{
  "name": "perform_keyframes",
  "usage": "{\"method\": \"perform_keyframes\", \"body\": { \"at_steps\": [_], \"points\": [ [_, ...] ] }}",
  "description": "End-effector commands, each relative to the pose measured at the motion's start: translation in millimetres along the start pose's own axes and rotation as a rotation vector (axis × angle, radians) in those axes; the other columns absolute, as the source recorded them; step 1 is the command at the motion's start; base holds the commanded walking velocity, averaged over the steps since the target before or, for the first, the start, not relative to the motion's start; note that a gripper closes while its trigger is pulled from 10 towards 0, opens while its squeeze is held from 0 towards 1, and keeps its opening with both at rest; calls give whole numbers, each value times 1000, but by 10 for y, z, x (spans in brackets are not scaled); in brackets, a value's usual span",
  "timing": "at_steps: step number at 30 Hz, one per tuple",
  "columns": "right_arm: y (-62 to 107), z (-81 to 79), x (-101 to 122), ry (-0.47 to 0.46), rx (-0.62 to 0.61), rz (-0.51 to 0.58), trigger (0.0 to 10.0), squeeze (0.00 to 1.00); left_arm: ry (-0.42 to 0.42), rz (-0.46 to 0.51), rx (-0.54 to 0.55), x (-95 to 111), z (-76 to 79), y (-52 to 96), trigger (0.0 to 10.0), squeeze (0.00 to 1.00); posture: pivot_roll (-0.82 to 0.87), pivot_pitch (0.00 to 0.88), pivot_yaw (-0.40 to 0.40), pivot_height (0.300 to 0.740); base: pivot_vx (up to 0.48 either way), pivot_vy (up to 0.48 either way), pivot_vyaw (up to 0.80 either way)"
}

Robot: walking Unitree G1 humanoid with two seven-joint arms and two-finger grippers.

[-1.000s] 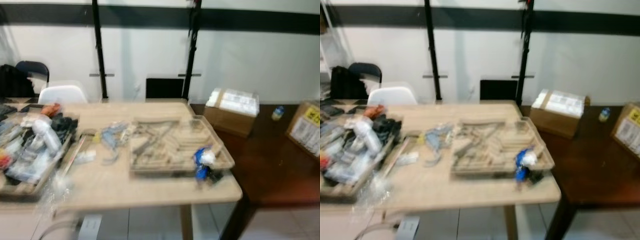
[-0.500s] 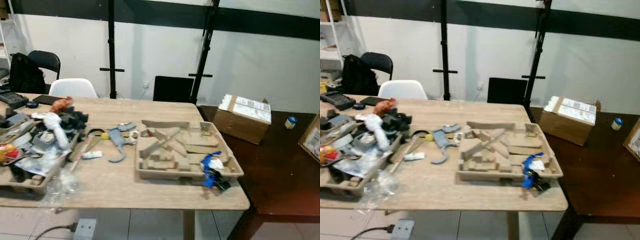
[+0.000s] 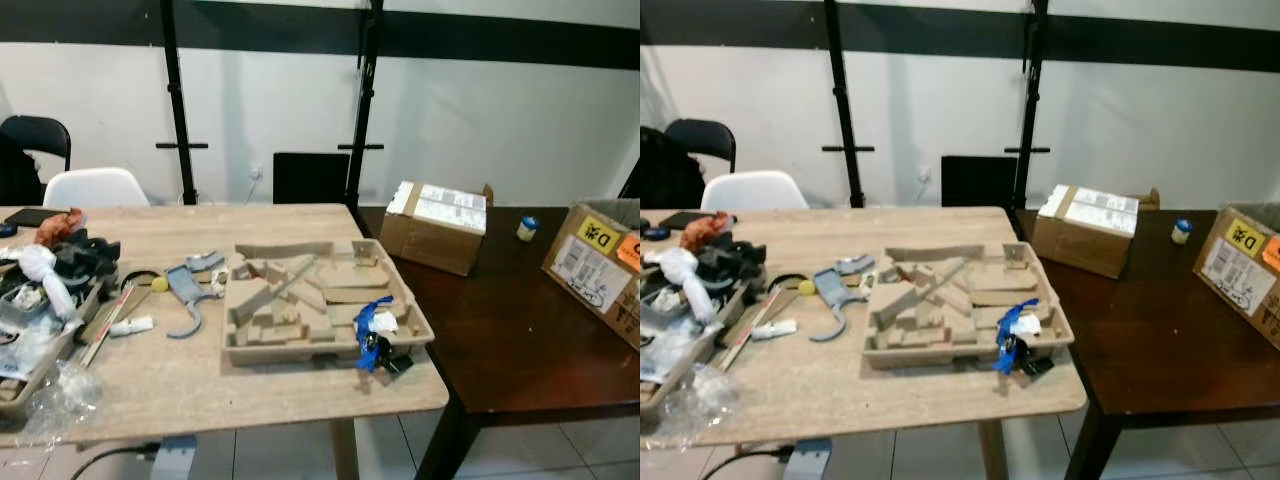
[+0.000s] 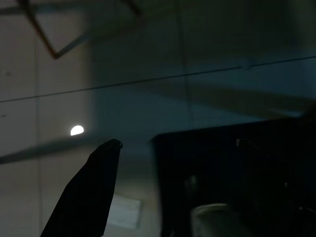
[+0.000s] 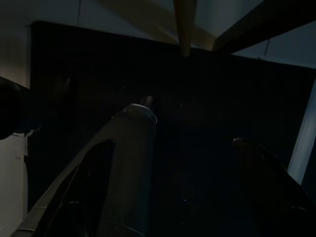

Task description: Picking trash to rubbish bin

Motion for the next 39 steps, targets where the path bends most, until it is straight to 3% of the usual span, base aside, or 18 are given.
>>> {"method": "perform_keyframes", "body": {
  "at_steps": [1, 4, 7, 8, 12, 15, 16, 20, 21, 23, 26, 29, 31, 32, 33, 35, 36, 39],
  "points": [
    [3, 31, 85, -24, 12, 29, 10000, 0, -138, -68, -6, -81, -148, 25, 10000, 0, 112, 0, -29, 740, 0, 0, 0],
    [8, 51, 165, -11, 42, 47, 10000, 0, -325, -107, -72, -114, -193, 44, 10000, 0, 112, 0, -34, 740, 0, 0, 0],
    [25, 107, 253, 30, 77, 65, 10000, 0, -628, -91, -264, -84, -161, 103, 10000, 0, 111, 0, -43, 740, 0, 0, 0],
    [35, 134, 293, 47, 96, 72, 10000, 0, -690, -92, -315, -30, -188, 142, 10000, 0, 111, 0, -44, 740, 0, 0, 0],
    [55, 175, 360, 89, 130, 82, 10000, 0, -742, -77, -381, 127, -224, 244, 10000, 0, 112, 0, -49, 740, 0, 0, 0],
    [80, 181, 435, 159, 201, 97, 10000, 0, -733, -16, -484, 346, -183, 459, 10000, 0, 109, 0, -51, 740, 0, 0, 0],
    [80, 181, 435, 159, 201, 97, 10000, 0, -733, -16, -484, 346, -183, 459, 10000, 0, 109, 0, -51, 740, 0, 0, 0],
    [109, 174, 468, 223, 283, 105, 10000, 0, -728, 10, -630, 452, -186, 766, 10000, 0, 104, 0, -61, 740, 0, 0, 0],
    [109, 174, 468, 223, 283, 105, 10000, 0, -728, 10, -630, 452, -186, 766, 10000, 0, 104, 0, -61, 740, 0, 0, 0],
    [115, 169, 408, 248, 310, 79, 10000, 0, -719, 5, -729, 495, -183, 1017, 10000, 0, 106, 0, -63, 740, 0, 0, 0],
    [115, 165, 373, 259, 316, 67, 10000, 0, -717, 23, -767, 529, -169, 1120, 10000, 0, 106, 0, -63, 740, 0, 0, 0],
    [111, 148, 277, 269, 320, 45, 10000, 0, -654, 109, -854, 674, -121, 1332, 10000, 0, 108, 0, -64, 740, 0, 0, 0],
    [110, 144, 250, 268, 320, 40, 10000, 0, -602, 155, -863, 767, -119, 1377, 10000, 0, 107, 0, -67, 740, 0, 0, 0],
    [110, 140, 227, 266, 323, 35, 10000, 0, -535, 233, -866, 911, -137, 1426, 10000, 0, 108, 0, -67, 740, 0, 0, 0],
    [110, 140, 227, 266, 323, 35, 10000, 0, -535, 233, -866, 911, -137, 1426, 10000, 0, 108, 0, -67, 740, 0, 0, 0],
    [112, 130, 195, 264, 333, 29, 10000, 0, -358, 478, -836, 1347, -270, 1533, 10000, 0, 108, 0, -67, 740, 0, 0, 0],
    [112, 130, 195, 264, 333, 29, 10000, 0, -358, 478, -836, 1347, -270, 1533, 10000, 0, 108, 0, -67, 740, 0, 0, 0],
    [113, 127, 155, 257, 338, 17, 10000, 0, -184, 788, -811, 1839, -533, 1761, 10000, 0, 109, 0, -67, 740, 0, 0, 0]
  ]
}}
Point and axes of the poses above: a point about 5 cm out from each wrist's last joint towards the gripper, its own y axis pointing back from the gripper into the wrist, its own x axis along the axis of the wrist's last joint, z = x × y, the point moved 1 cm from there along -y, pointing out of the wrist towards the gripper, and after that the axes turned 3 degrees about -y, right-handed, at the moved point
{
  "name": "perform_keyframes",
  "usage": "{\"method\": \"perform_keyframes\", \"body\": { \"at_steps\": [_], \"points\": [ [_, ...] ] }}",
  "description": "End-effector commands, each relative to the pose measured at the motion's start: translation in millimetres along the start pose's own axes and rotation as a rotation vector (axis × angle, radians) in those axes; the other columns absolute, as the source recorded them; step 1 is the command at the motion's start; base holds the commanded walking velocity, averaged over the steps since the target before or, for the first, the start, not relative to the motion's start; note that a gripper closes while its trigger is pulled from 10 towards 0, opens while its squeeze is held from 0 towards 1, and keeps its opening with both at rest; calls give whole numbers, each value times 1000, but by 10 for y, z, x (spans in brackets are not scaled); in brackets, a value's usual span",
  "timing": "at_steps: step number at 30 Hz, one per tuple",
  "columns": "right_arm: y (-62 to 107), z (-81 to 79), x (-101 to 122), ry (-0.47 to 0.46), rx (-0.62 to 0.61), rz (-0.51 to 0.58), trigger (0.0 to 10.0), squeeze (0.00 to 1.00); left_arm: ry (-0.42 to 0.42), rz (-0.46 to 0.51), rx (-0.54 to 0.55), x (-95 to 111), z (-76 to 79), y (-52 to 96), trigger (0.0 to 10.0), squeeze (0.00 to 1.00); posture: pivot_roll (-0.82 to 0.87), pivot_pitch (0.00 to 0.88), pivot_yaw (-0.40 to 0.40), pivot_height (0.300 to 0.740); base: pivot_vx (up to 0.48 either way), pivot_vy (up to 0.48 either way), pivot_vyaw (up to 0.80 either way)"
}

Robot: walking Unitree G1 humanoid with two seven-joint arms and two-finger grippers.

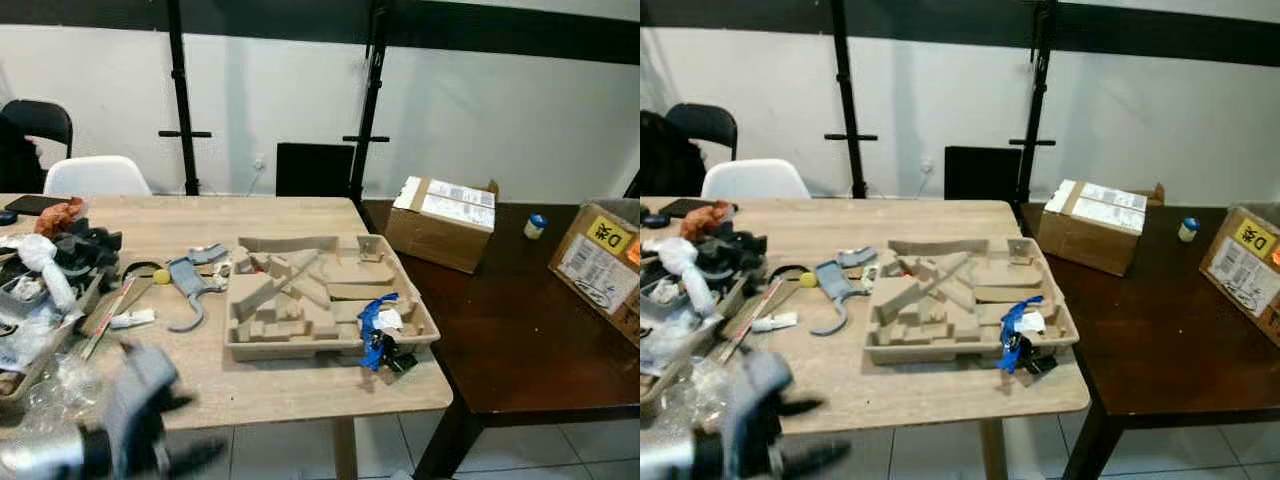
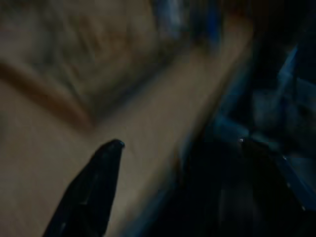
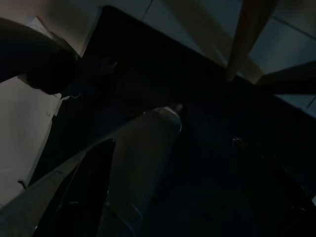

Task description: Picking trash to rubbish bin

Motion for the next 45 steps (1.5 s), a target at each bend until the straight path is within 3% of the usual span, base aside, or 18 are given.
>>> {"method": "perform_keyframes", "body": {
  "at_steps": [1, 3, 6, 7, 8, 12, 15, 16, 19, 24, 25, 26, 27, 28, 36, 37, 41, 45],
  "points": [
    [6, -9, -64, -7, 4, -17, 10000, 0, 17, 180, 43, 269, -127, 100, 10000, 0, 110, 0, -66, 740, 0, 0, 0],
    [6, -10, -69, -6, 5, -18, 10000, 0, 9, 224, 53, 350, -165, 123, 10000, 0, 110, 0, -66, 740, 0, 0, 0],
    [10, -2, -100, -8, -13, -25, 10000, 0, -4, 324, 230, 578, -555, 88, 10000, 0, 116, 0, -72, 740, 0, 0, 0],
    [8, -5, -103, -6, -16, -26, 10000, 0, -14, 290, 325, 582, -720, -3, 10000, 0, 118, 0, -73, 740, 0, 0, 0],
    [8, -5, -103, -6, -16, -26, 10000, 0, -14, 290, 325, 582, -720, -3, 10000, 0, 118, 0, -73, 740, 0, 0, 0],
    [-9, -2, -73, -13, -52, -13, 10000, 0, -99, 32, 685, 384, -1216, -297, 10000, 0, 109, 0, -75, 740, 0, 0, 0],
    [-22, 3, -37, -28, -83, 5, 10000, 0, -147, -42, 752, 320, -1306, -454, 10000, 0, 98, 0, -72, 740, 0, 0, 0],
    [-22, 3, -37, -28, -83, 5, 10000, 0, -147, -42, 752, 320, -1306, -454, 10000, 0, 98, 0, -72, 740, 0, 0, 0],
    [-41, -8, -7, -44, -109, 24, 10000, 0, -231, -104, 709, 268, -1298, -716, 10000, 16, 91, 0, -64, 740, 0, 0, 0],
    [-67, -48, -11, -57, -120, 32, 10000, 0, -277, -153, 691, 191, -1308, -868, 10000, 12, 82, 0, -55, 740, 0, 0, 0],
    [-76, -66, -19, -63, -119, 34, 10000, 0, -283, -174, 685, 150, -1307, -890, 10000, 157, 84, 0, -54, 740, 0, 0, 0],
    [-81, -77, -24, -66, -119, 35, 10000, 0, -283, -185, 681, 124, -1305, -900, 10000, 525, 84, 0, -54, 740, 0, 0, 0],
    [-86, -88, -31, -71, -119, 35, 10000, 0, -272, -191, 685, 99, -1306, -907, 10000, 525, 86, 0, -56, 740, 0, 0, 0],
    [-91, -100, -41, -73, -117, 34, 10000, 0, -263, -201, 679, 67, -1298, -915, 10000, 1000, 92, 0, -60, 740, 0, 0, 0],
    [-117, -140, -34, -54, -110, 18, 10000, 0, -237, -327, 713, -172, -1319, -921, 10000, 945, 113, 0, -70, 740, 0, 0, 0],
    [-117, -134, -21, -52, -112, 18, 10000, 0, -194, -340, 729, -259, -1309, -934, 10000, 0, 116, 0, -72, 740, 0, 0, 0],
    [-112, -121, -17, -40, -113, 14, 10000, 0, -91, -296, 695, -369, -1212, -1049, 10000, 0, 126, 0, -80, 740, 0, 0, 0],
    [-104, -105, -21, -35, -116, 8, 10000, 0, -64, -277, 671, -442, -1139, -1141, 10000, 0, 128, 0, -83, 740, 0, 0, 0]
  ]
}}
Point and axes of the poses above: a point about 5 cm out from each wrist's last joint towards the gripper, its own y axis pointing back from the gripper into the wrist, its own x axis along the axis of the wrist's last joint, z = x × y, the point moved 1 cm from there along -y, pointing out of the wrist towards the gripper, and after that the axes turned 3 degrees about -y, right-handed, at the moved point
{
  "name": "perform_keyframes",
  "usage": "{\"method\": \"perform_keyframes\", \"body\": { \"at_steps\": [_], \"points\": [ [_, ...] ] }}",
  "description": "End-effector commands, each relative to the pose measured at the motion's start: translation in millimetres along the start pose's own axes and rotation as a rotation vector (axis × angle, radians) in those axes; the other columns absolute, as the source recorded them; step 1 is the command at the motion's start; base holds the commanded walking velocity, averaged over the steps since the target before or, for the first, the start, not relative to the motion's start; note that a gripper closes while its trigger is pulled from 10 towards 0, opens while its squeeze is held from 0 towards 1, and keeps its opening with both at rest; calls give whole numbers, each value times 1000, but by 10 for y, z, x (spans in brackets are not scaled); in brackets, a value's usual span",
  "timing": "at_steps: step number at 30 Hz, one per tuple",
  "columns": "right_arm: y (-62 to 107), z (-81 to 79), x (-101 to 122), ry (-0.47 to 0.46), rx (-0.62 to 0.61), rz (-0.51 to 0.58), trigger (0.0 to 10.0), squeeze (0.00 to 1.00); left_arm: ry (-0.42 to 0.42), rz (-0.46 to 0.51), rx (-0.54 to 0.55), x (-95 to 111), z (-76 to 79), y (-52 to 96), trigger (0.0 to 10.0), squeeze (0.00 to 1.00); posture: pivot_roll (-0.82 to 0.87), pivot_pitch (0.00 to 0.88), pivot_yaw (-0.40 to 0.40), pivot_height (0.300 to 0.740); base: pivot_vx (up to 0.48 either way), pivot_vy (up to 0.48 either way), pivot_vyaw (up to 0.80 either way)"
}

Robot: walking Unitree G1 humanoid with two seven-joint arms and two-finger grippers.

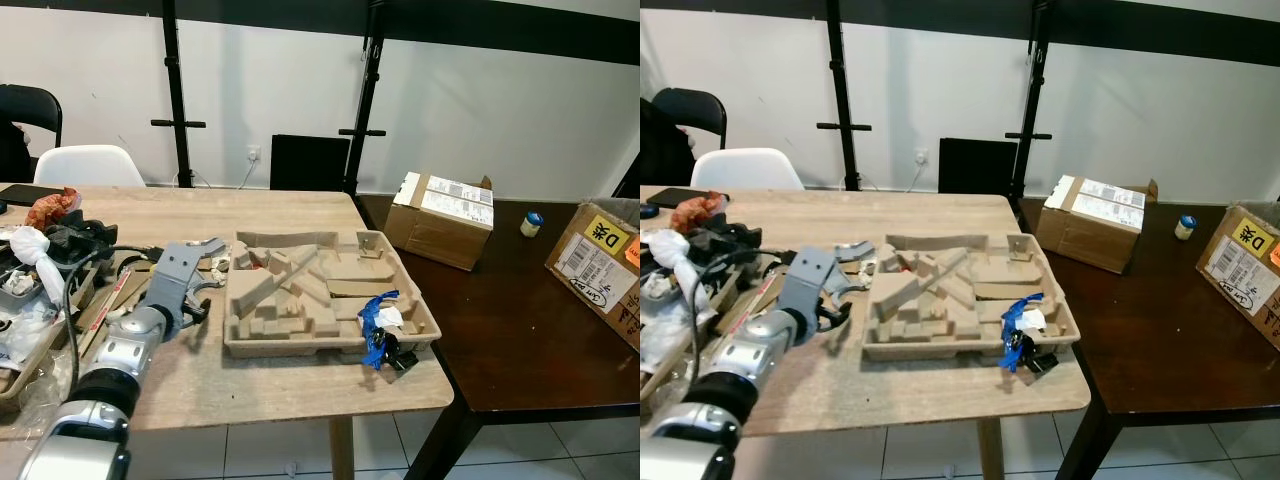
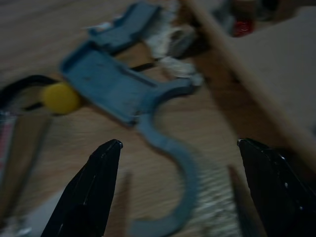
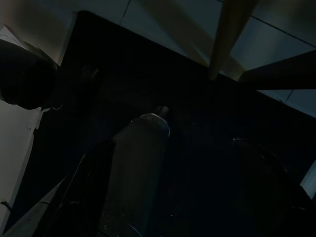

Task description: Picking trash to rubbish bin

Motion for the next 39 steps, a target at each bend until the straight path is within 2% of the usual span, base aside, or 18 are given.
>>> {"method": "perform_keyframes", "body": {
  "at_steps": [1, 4, 8, 13, 14, 15, 16, 29, 31, 34, 38, 39],
  "points": [
    [17, 31, -57, 2, -11, -27, 10000, 0, 11, -11, -18, -64, 82, -27, 10000, 0, 127, 0, -83, 740, 0, 0, 0],
    [16, 33, -53, 2, -12, -27, 10000, 0, 13, -22, -21, -89, 93, -32, 10000, 0, 125, 0, -80, 740, 0, 0, 0],
    [19, 32, -69, -1, -13, -29, 10000, 0, -58, -100, -15, -216, 87, -26, 10000, 0, 121, 0, -75, 740, 0, 0, 0],
    [20, 23, -92, -4, -12, -32, 10000, 0, -85, -146, 15, -281, 40, -15, 9765, 0, 120, 0, -73, 740, 0, 0, 0],
    [20, 20, -99, -5, -11, -34, 10000, 0, -83, -162, 30, -296, 12, -11, 3686, 0, 121, 0, -72, 740, 0, 0, 0],
    [20, 20, -99, -5, -11, -34, 10000, 0, -83, -162, 30, -296, 12, -11, 3686, 0, 121, 0, -72, 740, 0, 0, 0],
    [20, 20, -103, -7, -12, -35, 10000, 0, -69, -168, 34, -300, -4, -9, 0, 0, 122, 0, -72, 740, 0, 0, 0],
    [20, 35, -72, -5, -15, -32, 10000, 0, -3, -170, 52, -279, -98, 2, 0, 0, 124, 0, -75, 740, 0, 0, 0],
    [18, 37, -61, -4, -17, -30, 10000, 0, 0, -150, 77, -240, -154, 8, 0, 0, 120, 0, -70, 740, 0, 0, 0],
    [19, 43, -56, -5, -20, -27, 10000, 0, 19, -87, 125, -116, -262, 15, 0, 0, 117, 0, -68, 740, 0, 0, 0],
    [29, 56, -77, -6, -24, -30, 10000, 0, 90, 120, 129, 196, -337, 28, 0, 0, 116, 0, -65, 740, 0, 0, 0],
    [29, 56, -77, -6, -24, -30, 10000, 0, 90, 120, 129, 196, -337, 28, 0, 0, 116, 0, -65, 740, 0, 0, 0]
  ]
}}
Point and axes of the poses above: a point about 5 cm out from each wrist's last joint towards the gripper, its own y axis pointing back from the gripper into the wrist, its own x axis along the axis of the wrist's last joint, z = x × y, the point moved 1 cm from there along -y, pointing out of the wrist towards the gripper, and after that the axes turned 3 degrees about -y, right-handed, at the moved point
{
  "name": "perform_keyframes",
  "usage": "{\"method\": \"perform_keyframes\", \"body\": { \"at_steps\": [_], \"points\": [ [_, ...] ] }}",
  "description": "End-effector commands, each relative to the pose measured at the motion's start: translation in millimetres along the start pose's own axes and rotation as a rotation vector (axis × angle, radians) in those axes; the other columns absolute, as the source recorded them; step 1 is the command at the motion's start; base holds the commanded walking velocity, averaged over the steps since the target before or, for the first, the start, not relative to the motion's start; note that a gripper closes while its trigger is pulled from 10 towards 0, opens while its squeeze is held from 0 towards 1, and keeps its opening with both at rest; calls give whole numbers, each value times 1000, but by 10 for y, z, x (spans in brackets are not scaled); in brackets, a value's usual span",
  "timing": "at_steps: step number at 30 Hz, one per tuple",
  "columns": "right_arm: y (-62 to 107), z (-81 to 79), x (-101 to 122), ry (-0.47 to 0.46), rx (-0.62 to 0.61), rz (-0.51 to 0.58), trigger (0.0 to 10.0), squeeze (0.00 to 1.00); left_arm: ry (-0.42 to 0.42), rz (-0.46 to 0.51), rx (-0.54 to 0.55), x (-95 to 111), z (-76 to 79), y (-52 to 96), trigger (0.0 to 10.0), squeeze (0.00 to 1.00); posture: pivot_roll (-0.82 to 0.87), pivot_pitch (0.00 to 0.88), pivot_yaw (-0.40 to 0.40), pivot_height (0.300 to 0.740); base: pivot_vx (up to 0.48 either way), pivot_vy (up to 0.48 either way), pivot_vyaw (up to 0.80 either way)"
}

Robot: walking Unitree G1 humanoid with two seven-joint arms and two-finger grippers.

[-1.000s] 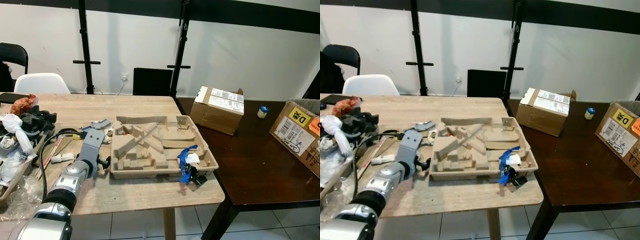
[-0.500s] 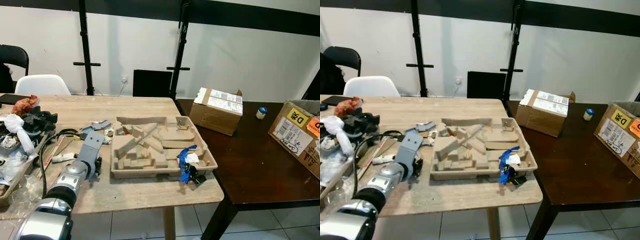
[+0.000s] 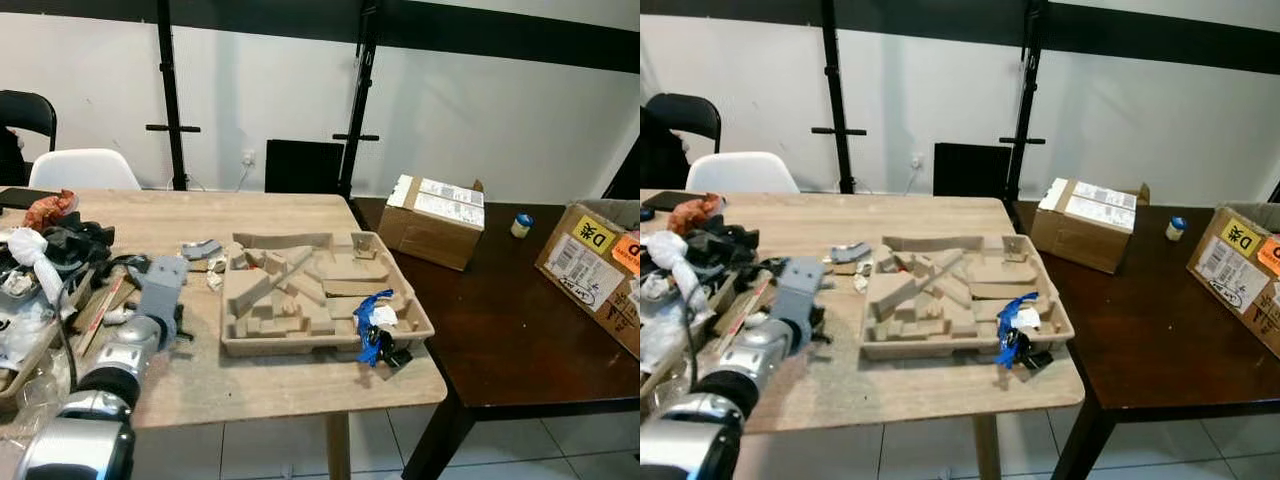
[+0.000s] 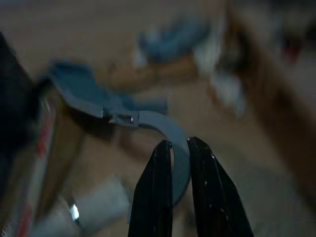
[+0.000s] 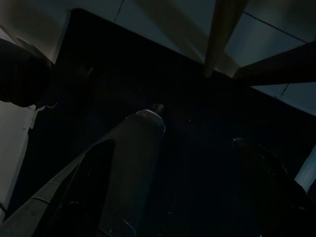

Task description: Picking trash to rubbish bin

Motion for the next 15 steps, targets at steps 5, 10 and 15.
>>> {"method": "perform_keyframes", "body": {
  "at_steps": [5, 10, 15],
  "points": [
    [29, 34, -105, -10, -11, -28, 10000, 0, 122, 392, 12, 565, -93, 103, 0, 0, 117, 0, -66, 740, 0, 0, 0],
    [39, 36, -149, -9, -10, -36, 10000, 0, 255, 589, -34, 751, -71, 263, 0, 0, 118, 0, -67, 740, 0, 0, 0],
    [43, 51, -137, -6, -9, -36, 10000, 0, 320, 696, -169, 900, -40, 407, 0, 0, 120, 0, -67, 740, 0, 0, 0]
  ]
}}
Point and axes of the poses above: a point about 5 cm out from each wrist's last joint towards the gripper, its own y axis pointing back from the gripper into the wrist, its own x axis along the axis of the wrist's last joint, z = x × y, the point moved 1 cm from there along -y, pointing out of the wrist towards the gripper, and after that the axes turned 3 degrees about -y, right-handed, at the moved point
